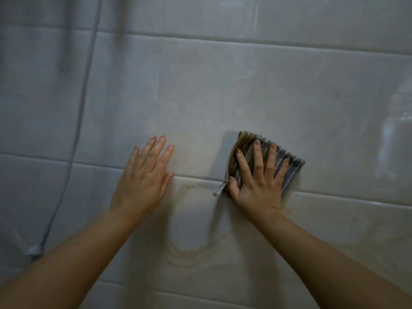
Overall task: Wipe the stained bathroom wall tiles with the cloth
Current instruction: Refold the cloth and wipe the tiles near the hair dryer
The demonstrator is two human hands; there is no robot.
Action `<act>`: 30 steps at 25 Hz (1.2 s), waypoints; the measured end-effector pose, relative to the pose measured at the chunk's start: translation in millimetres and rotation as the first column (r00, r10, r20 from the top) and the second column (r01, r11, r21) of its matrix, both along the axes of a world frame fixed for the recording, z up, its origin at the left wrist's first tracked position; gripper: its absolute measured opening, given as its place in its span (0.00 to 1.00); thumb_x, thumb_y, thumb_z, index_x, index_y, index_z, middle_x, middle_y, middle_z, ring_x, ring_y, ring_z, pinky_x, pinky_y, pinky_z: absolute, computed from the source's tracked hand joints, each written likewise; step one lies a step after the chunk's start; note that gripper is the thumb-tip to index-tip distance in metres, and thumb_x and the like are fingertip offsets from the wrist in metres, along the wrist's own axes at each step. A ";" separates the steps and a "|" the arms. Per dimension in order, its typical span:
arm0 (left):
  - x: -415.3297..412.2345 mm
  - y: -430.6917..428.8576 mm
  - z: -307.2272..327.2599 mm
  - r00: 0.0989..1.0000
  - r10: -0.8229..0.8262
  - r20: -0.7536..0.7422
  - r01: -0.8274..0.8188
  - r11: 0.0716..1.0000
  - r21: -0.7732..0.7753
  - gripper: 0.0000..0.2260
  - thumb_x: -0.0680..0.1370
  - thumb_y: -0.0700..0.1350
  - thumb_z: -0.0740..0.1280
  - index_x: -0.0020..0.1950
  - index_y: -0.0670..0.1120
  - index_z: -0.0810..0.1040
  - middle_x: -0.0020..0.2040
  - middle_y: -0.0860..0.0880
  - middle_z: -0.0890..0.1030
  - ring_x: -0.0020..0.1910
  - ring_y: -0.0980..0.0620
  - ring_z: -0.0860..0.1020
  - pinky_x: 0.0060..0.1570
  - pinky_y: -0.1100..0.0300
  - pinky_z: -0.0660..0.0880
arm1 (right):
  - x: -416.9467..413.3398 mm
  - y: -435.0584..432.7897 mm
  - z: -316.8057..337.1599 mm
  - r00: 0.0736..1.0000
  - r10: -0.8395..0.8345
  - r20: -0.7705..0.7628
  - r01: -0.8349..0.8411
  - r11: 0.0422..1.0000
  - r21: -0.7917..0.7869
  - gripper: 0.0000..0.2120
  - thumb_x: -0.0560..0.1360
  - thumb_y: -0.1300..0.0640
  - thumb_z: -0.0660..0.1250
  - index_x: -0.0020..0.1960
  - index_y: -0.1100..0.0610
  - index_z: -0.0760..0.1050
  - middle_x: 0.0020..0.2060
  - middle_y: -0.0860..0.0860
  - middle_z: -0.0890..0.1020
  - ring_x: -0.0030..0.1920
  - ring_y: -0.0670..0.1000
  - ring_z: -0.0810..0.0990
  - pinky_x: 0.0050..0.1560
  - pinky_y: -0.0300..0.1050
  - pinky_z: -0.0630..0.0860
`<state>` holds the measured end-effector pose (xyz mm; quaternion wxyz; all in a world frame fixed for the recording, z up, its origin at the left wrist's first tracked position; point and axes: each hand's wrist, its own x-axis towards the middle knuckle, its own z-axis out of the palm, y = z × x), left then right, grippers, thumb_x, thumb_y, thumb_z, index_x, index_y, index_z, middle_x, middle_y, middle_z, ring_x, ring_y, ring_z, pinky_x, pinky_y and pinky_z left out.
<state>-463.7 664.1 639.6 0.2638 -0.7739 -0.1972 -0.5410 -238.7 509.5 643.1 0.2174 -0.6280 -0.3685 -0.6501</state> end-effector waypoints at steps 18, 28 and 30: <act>-5.7 19.6 -6.0 0.967 -0.234 0.097 0.240 0.969 -0.054 0.24 0.81 0.46 0.54 0.77 0.41 0.61 0.78 0.41 0.61 0.79 0.45 0.56 0.77 0.49 0.49 | -79.3 78.5 4.1 0.974 0.142 0.175 -0.086 0.951 -0.297 0.28 0.75 0.42 0.61 0.74 0.45 0.65 0.76 0.53 0.63 0.77 0.62 0.56 0.73 0.68 0.54; 112.2 -82.9 8.8 0.942 -0.334 0.027 0.332 0.941 0.066 0.24 0.81 0.46 0.55 0.77 0.41 0.63 0.77 0.41 0.63 0.78 0.44 0.58 0.76 0.44 0.55 | 64.7 -86.4 -1.0 0.997 -0.016 0.079 0.026 0.992 -0.124 0.29 0.72 0.42 0.64 0.72 0.45 0.68 0.75 0.55 0.64 0.75 0.64 0.59 0.71 0.70 0.56; 139.9 -108.4 11.4 0.938 -0.347 0.000 0.346 0.936 0.065 0.24 0.81 0.46 0.54 0.77 0.42 0.62 0.78 0.42 0.61 0.78 0.45 0.57 0.76 0.44 0.54 | 94.4 -116.5 -2.0 0.997 -0.021 0.072 0.028 0.995 -0.099 0.29 0.73 0.43 0.64 0.72 0.46 0.68 0.75 0.56 0.64 0.75 0.65 0.59 0.71 0.70 0.56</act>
